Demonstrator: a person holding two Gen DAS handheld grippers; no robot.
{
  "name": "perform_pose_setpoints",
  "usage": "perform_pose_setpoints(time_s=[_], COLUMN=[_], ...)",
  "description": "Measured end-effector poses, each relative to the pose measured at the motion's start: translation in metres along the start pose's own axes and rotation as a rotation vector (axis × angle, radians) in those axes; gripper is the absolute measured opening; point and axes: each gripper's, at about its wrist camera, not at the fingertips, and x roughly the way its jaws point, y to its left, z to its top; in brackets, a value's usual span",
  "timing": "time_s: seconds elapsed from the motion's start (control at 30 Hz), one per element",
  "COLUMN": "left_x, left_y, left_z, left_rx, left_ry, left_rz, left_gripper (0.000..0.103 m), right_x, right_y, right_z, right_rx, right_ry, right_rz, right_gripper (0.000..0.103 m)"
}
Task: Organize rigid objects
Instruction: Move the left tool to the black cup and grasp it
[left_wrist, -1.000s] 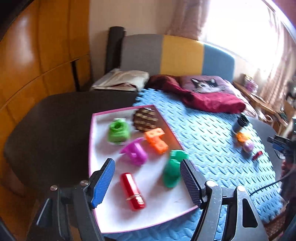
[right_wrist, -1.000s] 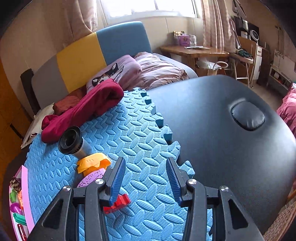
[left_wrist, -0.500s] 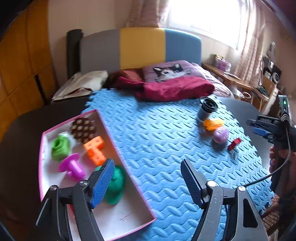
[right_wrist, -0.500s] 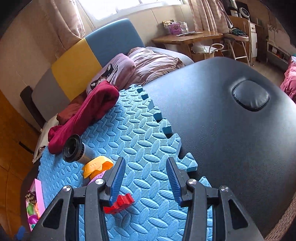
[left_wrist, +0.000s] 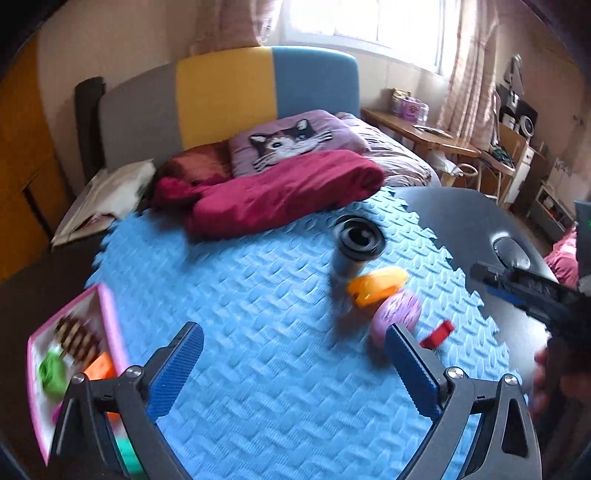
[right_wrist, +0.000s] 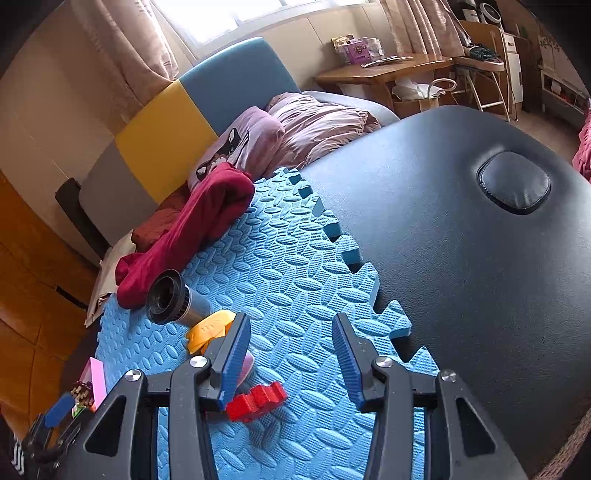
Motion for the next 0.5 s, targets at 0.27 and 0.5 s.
perform_pose_setpoints(time_s=[0.27, 0.5], left_x=[0.056, 0.092], left_y=[-0.035, -0.042], left_z=[0.043, 0.073], left_rx=[0.032, -0.020], left_ry=[0.014, 0.024], left_rz=[-0.029, -0.028], left_gripper=[0.100, 0.100], right_x=[0.005, 0.012], right_y=[-0.013, -0.015], right_z=[0.001, 0.001], right_rx=[0.056, 0.073], right_ry=[0.033, 0.071], right_rz=[0.003, 0.026], right_gripper=[0.046, 0.046])
